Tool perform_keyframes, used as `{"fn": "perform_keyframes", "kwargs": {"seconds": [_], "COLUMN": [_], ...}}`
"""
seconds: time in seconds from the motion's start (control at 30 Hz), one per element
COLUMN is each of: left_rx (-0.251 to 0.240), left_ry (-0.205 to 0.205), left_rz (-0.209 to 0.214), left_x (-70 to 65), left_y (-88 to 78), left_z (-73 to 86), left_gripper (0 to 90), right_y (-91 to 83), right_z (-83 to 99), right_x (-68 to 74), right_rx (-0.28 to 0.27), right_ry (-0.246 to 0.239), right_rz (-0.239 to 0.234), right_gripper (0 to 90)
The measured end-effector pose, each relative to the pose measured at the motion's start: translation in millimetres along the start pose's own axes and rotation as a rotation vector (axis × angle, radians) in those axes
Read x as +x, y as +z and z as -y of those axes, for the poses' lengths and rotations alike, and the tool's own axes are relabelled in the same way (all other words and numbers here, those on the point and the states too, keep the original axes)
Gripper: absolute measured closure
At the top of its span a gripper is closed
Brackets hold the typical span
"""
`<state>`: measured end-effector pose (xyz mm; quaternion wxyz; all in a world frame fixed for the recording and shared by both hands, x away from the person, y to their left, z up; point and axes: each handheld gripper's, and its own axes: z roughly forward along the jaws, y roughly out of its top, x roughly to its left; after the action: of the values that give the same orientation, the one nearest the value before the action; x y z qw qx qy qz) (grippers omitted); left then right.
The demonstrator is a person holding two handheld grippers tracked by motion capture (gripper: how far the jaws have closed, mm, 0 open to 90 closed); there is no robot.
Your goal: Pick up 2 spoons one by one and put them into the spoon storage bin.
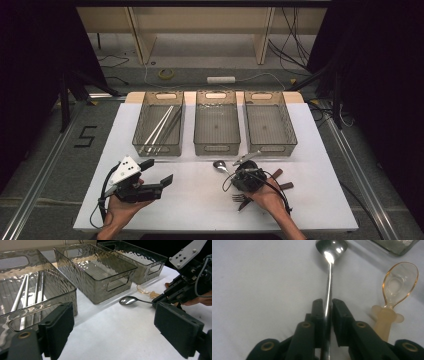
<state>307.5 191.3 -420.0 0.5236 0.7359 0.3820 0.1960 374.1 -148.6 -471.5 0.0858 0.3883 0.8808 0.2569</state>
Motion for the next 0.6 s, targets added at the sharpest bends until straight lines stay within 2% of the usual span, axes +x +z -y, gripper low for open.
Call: {"fn": "perform_keyframes", "kwargs": {"seconds": [0.17,0.3,0.33,0.4,0.6], "left_rx": [0.000,0.000,0.000,0.000,-0.004], "left_ry": [0.001,0.002,0.000,-0.001,-0.006], "left_rz": [0.000,0.000,0.000,-0.002,-0.005], "left_x": [0.1,-0.1,-0.1,0.0,0.2], "left_y": [-0.2,-0.4,-0.4,-0.5,-0.6], "left_z": [0.0,-0.1,-0.1,-0.1,-0.2], "left_gripper": [15.8,15.8,15.8,15.9,15.9], "right_y": [-1.8,-7.1,-10.2,-11.5,-19.9], "right_z": [-2.3,-4.6,-5.9,-6.3,-9.2], "right_x": [2.0,3.5,3.3,3.5,3.3], "right_rx": [0.004,-0.016,-0.015,-0.017,-0.060], "right_ry": [-0.001,-0.004,-0.007,-0.009,-0.010], "right_rz": [0.001,-0.003,-0.018,-0.019,-0.052], "right_gripper": [85.2,90.0,90.0,90.0,90.0]}}
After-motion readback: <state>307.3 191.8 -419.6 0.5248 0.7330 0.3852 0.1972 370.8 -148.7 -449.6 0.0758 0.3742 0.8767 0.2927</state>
